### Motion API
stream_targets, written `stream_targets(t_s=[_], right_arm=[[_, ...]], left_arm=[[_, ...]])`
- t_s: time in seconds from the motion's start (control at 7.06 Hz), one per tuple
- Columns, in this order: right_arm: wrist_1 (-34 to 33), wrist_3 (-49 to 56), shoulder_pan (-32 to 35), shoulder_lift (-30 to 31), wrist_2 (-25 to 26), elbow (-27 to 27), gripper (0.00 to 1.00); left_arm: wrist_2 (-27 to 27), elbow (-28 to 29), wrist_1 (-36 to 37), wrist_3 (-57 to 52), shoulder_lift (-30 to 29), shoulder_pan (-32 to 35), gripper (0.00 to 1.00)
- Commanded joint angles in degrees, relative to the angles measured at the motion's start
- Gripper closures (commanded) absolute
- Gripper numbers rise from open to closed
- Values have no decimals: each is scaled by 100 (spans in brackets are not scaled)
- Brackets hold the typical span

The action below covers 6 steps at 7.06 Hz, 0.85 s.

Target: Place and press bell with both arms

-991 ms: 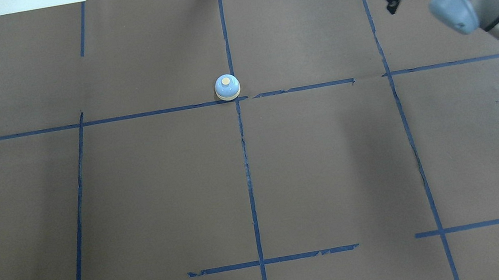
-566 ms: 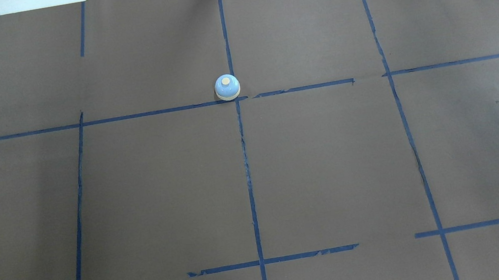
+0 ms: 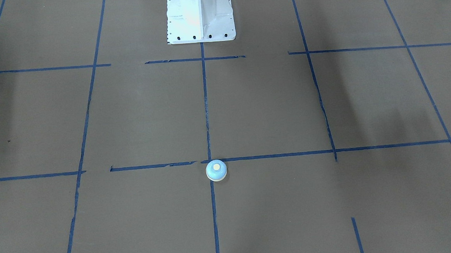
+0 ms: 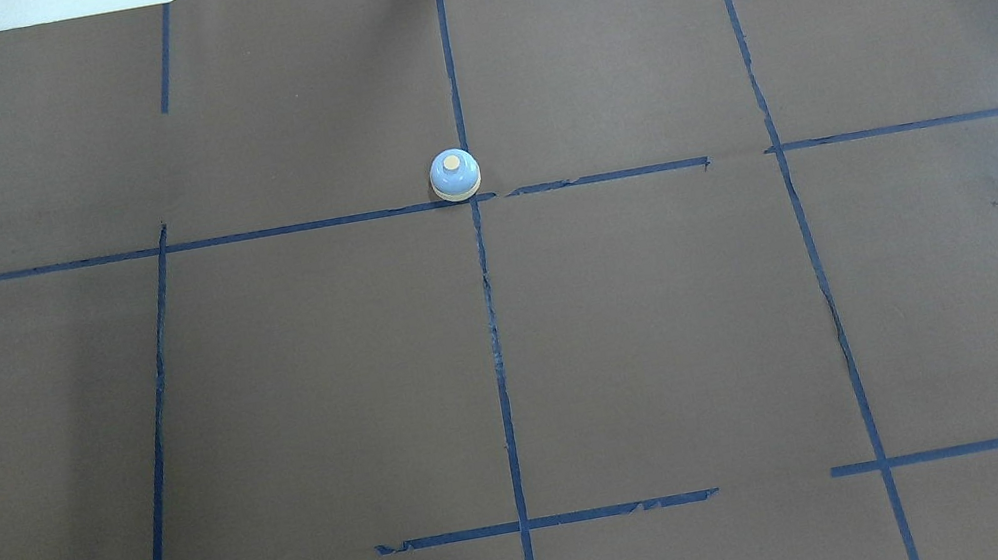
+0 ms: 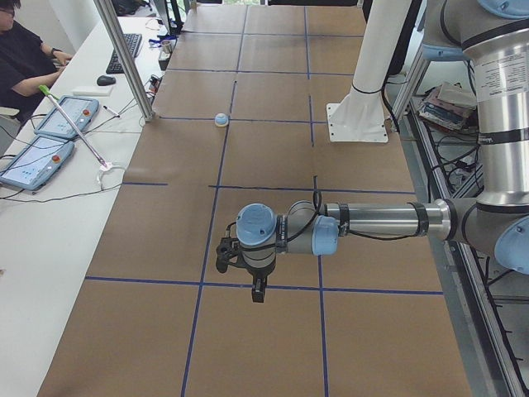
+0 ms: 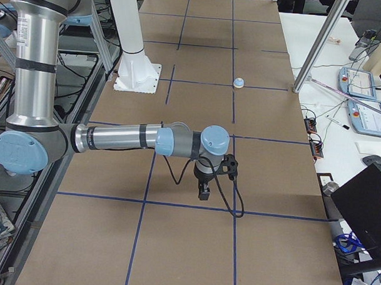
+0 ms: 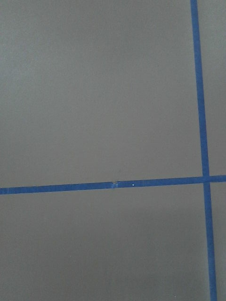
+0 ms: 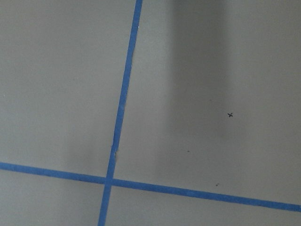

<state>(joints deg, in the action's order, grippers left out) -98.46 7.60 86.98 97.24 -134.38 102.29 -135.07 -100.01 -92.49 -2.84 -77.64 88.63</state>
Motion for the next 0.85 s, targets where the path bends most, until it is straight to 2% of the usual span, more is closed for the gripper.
stream_targets(t_s=[0.0,0.71], right_arm=[[11,-4,56,102,-27,27,0],[11,-4,56,102,-27,10,0]], left_arm=[[-28,-9,3,-6,3,5,0],[-28,-10,-6,-6,47,5,0]])
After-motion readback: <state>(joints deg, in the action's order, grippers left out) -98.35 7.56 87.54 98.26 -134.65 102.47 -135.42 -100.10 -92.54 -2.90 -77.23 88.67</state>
